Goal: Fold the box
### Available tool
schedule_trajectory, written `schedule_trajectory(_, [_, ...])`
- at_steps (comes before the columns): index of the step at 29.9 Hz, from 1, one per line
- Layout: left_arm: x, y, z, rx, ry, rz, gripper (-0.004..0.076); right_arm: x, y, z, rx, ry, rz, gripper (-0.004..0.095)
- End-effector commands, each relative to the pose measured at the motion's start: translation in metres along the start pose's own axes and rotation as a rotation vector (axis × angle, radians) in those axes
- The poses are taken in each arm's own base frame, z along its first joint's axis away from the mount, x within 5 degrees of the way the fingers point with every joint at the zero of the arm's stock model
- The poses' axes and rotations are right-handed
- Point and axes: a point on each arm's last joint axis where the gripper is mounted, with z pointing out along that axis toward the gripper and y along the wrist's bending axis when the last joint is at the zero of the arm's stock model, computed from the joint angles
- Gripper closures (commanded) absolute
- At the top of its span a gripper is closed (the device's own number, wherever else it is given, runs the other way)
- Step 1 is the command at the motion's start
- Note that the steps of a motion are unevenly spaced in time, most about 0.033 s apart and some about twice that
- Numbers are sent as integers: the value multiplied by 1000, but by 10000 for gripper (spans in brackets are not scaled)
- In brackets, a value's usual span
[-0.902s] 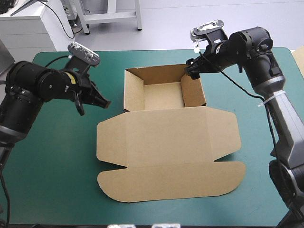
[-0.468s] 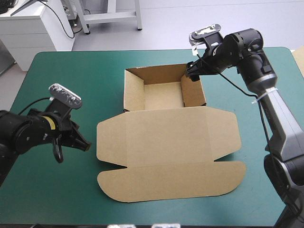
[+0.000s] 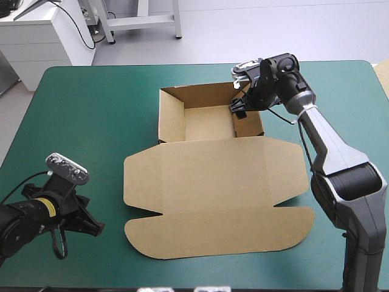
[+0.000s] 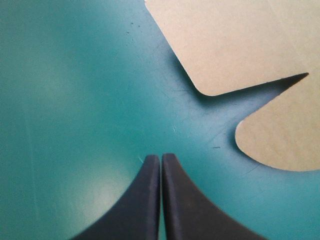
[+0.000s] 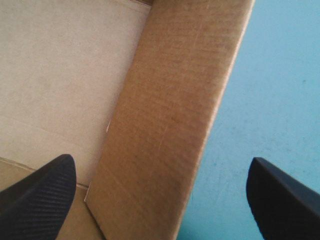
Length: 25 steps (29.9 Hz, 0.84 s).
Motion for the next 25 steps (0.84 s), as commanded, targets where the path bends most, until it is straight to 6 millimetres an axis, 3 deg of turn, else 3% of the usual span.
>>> schedule_trajectory(1, [6, 1, -14, -14, -85, -40, 731, -8, -15, -19, 0, -104, 40, 74])
schedule_trajectory(4, [12, 1, -22, -17, -123, -72, 731, -8, -22, -12, -31, -102, 74, 89])
schedule_trajectory(6, [16, 2, -29, -23, -157, -75, 731, -7, -27, -9, -29, -98, 84, 150])
schedule_trajectory(8, [20, 2, -34, -25, -184, -77, 731, -7, -29, -7, -24, -94, 88, 246])
schedule_trajectory(14, [23, 2, -39, -27, -208, -91, 731, -8, -29, -5, -37, -107, 85, 661])
schedule_trajectory(19, [23, 2, -39, -31, -210, -100, 731, -8, -28, 1, -55, -92, 76, 887])
schedule_trajectory(25, [24, 4, -39, -55, -209, -93, 731, -7, -28, 8, -57, -75, 77, 927])
